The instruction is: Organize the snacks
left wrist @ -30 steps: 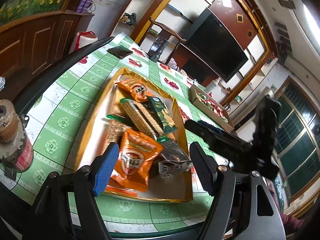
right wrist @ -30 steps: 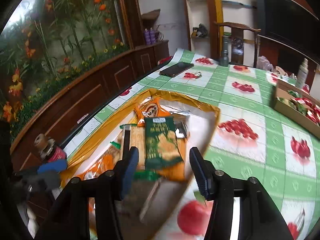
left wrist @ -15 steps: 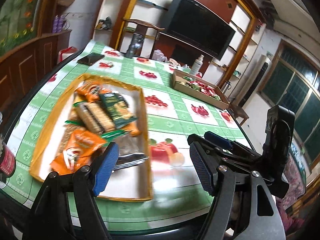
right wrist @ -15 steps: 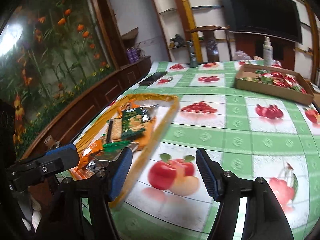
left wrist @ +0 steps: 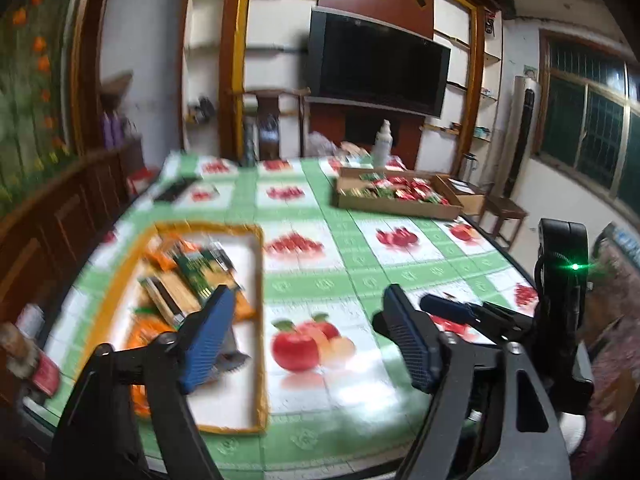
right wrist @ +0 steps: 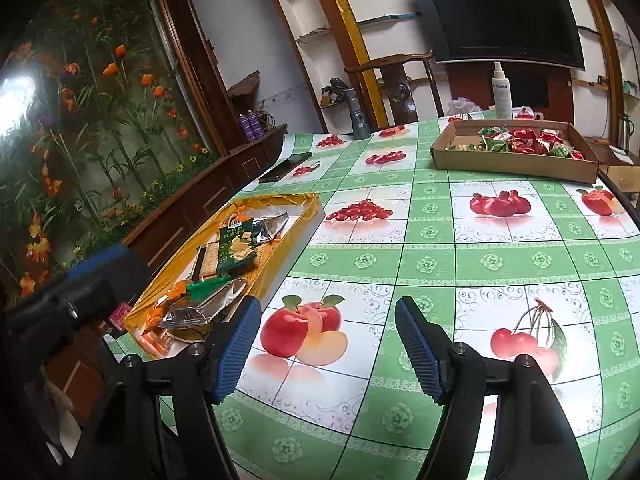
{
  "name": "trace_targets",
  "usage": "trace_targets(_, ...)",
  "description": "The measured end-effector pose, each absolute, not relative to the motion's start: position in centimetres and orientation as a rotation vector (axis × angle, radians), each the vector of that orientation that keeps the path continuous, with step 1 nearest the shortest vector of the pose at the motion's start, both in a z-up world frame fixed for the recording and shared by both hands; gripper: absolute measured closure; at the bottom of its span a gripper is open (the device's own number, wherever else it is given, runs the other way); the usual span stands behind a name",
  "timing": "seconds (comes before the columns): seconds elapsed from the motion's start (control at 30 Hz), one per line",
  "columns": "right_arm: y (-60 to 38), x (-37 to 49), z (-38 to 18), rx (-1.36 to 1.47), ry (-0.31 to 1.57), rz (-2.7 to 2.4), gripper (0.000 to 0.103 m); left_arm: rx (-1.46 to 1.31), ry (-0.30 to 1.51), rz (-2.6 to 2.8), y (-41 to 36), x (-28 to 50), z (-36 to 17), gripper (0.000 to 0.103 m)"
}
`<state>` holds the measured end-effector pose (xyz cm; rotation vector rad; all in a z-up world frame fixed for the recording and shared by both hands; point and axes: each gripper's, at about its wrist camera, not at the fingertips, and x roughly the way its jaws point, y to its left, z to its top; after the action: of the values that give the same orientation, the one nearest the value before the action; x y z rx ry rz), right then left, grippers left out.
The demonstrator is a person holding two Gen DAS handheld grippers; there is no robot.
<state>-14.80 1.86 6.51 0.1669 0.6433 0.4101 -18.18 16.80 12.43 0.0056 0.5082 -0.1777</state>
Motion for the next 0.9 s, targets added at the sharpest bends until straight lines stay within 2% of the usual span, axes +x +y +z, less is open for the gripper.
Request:
trace_targets(0.13,2.1,-15.0,6.3,0.162,0.640,0.418,0.031,0.079,0.392,-0.084,16.6,-19.5,13.6,0.017)
trace_targets(0.2,2.4,-15.1,6.2,0.156,0.644,0.424,0.031,0.090,0.364,-0.049,16.9,-19.8,13.9,0.004)
trace_targets(0.23,2.6,-15.1,6.1,0.150,0.648,0.427,0.031,0.090,0.366,-0.042,17.1,-19.6,13.8,0.000)
trace_targets(0.43,3.8,-15.9,6.4,0.104,0.631,0.438,0.031,0.064,0.500,0.036,18.7,-17.4,12.1,0.000)
trace_targets(0.67,5.9,-17.2,7.1,0.024,0.582,0.457,0.031,0.031,0.310,0.112,20.6,-20.4,13.3,0.000)
trace_targets(0.8,7.1,-17.7,7.3,-0.027,0.562,0.468,0.027,-0.079,0.395,0.015,22.3,-18.0,14.0,0.000)
trace_targets(0.9,7.8,-17.9,7.0,-0.054,0.566,0.479,0.027,-0.125,0.369,0.033,22.8,-17.8,14.0,0.000)
